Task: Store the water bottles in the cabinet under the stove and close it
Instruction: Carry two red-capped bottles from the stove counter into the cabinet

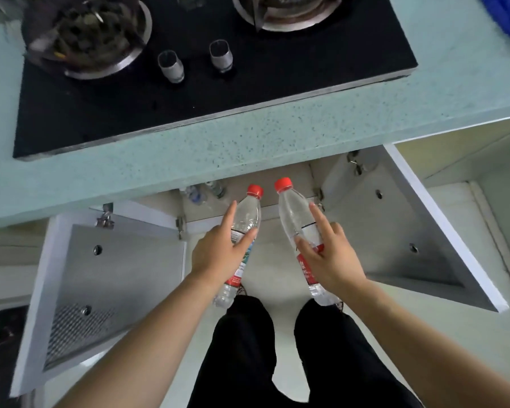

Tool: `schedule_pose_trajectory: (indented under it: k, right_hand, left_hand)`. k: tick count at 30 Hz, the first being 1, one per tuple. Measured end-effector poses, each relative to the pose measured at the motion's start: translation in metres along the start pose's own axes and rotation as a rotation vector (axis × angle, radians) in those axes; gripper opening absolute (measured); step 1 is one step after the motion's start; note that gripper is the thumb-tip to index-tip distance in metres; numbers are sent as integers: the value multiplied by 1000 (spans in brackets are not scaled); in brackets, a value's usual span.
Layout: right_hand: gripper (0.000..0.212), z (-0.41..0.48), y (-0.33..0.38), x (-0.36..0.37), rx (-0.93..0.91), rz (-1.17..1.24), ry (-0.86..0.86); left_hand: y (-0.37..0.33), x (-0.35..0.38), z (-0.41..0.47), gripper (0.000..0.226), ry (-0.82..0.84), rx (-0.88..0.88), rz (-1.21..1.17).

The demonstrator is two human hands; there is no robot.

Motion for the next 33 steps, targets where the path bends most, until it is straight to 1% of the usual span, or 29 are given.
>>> schedule_pose_trajectory:
  k: [6, 11, 15, 19, 24, 28, 33]
  right_hand:
    - [65, 67, -67, 51, -16, 38, -1]
    - [64, 147, -137, 89, -86, -21, -64]
    - [65, 221, -199, 122, -175, -39, -120]
    - [66, 293, -265, 163, -190, -7, -168]
    - [67, 374, -334, 224, -201, -33, -137]
    - [66, 413, -362, 250, -211, -78, -173]
    - [67, 435, -367, 263, -172, -109, -206]
  left_hand:
    - [20, 77, 74, 71, 10, 19, 59]
    - [32, 154, 153, 71, -48, 34, 49]
    - [41, 225, 223, 68, -110, 57, 5]
    - [60, 304, 293, 70, -141, 62, -92]
    - [87, 385, 362, 70, -208, 46, -197]
    - [102, 414, 392, 71, -267, 41, -253]
    - [109, 422, 409, 73, -265, -3, -287]
Point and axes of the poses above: each hand's wrist, its own z-axis towards the middle knuckle, its own x-axis out of the palm, y = z × x, the point moved 7 cm from there along z, towards the middle knuckle, and after that the axes turned 13 degrees about z, right-handed, at the moved point
